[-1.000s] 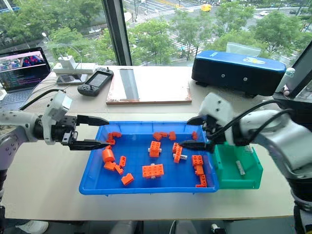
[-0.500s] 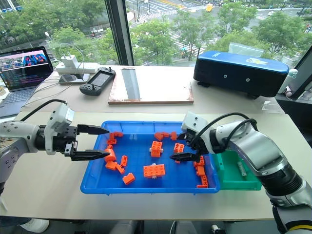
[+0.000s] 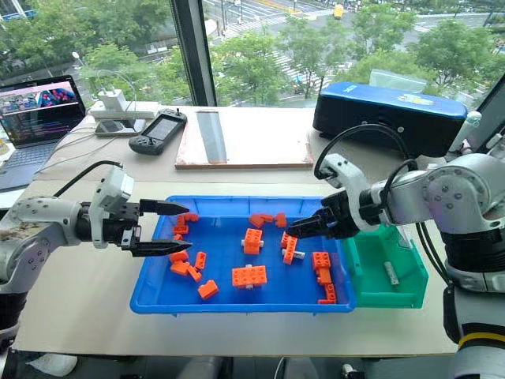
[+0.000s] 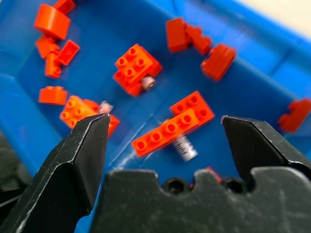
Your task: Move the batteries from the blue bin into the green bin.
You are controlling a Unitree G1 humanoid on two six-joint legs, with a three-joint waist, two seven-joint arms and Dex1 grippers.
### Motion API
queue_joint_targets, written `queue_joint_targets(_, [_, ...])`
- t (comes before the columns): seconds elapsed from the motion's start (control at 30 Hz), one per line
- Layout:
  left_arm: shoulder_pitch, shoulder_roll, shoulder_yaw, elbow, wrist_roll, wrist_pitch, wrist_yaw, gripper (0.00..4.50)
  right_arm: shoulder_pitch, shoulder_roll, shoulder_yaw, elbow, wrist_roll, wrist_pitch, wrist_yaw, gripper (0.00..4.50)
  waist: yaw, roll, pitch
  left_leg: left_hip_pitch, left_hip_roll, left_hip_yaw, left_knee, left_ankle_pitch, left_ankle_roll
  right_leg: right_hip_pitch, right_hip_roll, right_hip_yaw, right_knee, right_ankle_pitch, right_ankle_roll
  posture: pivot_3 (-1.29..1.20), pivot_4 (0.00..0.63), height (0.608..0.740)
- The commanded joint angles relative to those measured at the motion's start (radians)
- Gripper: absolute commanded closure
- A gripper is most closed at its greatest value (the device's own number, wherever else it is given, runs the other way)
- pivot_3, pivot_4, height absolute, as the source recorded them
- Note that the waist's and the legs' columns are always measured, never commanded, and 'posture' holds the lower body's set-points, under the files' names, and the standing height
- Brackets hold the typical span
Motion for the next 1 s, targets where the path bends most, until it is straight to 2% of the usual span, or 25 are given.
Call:
queue_joint_targets(0.03, [-0.034,-0.008,-0.001,0.001,0.010,-0.026,0.005,0.00,0.067,-0.040,0.090,0.010,0.470,-0.195,-0.447,0.22,-0.001,0.000,0.000,0.000,0.000,0.000,0.000,0.000,0.000,0.000,0.000,0.000,0.000,0.000,0.000,0.00,0.150,0.732])
queue_joint_targets(0.1, [-0.035,-0.013,-0.004,0.001,0.014,-0.027,0.004,0.00,0.109,-0.038,0.122,-0.009,0.586,-0.297,-0.595,0.22,-0.003,0.000,0.000,0.000,0.000,0.000,0.000,0.000,0.000,0.000,0.000,0.000,0.000,0.000,0.000,0.00,0.150,0.732])
queue_joint_targets(0.23, [-0.030,-0.016,-0.004,-0.001,0.016,-0.036,0.005,0.00,0.160,0.019,0.102,-0.052,0.586,-0.369,-0.724,0.22,-0.006,-0.001,0.000,-0.001,0.000,0.001,0.000,0.000,0.000,0.000,-0.001,0.000,-0.002,0.000,0.000,0.00,0.150,0.732])
queue_joint_targets(0.63, [-0.004,-0.011,0.023,-0.026,0.004,-0.033,0.028,0.00,0.177,0.076,0.123,-0.084,0.586,-0.397,-0.896,0.22,-0.011,-0.001,0.000,-0.001,0.000,0.000,0.000,0.000,0.000,0.000,0.000,0.000,-0.002,0.000,0.000,0.00,0.150,0.732])
queue_joint_targets(0.73, [-0.002,-0.010,0.025,-0.029,0.005,-0.033,0.032,0.00,0.178,0.072,0.140,-0.092,0.586,-0.392,-0.912,0.86,-0.011,-0.001,0.000,-0.001,0.000,0.000,0.000,0.000,0.000,0.000,0.000,0.000,-0.002,0.000,0.000,0.00,0.150,0.732])
queue_joint_targets(1.0, [-0.006,-0.014,0.023,-0.024,0.010,-0.040,0.035,0.00,0.175,0.056,0.183,-0.101,0.586,-0.393,-0.947,3.66,-0.011,-0.001,0.000,-0.001,0.000,0.000,0.000,0.000,0.000,0.000,0.000,0.000,-0.002,0.000,0.000,0.00,0.150,0.732])
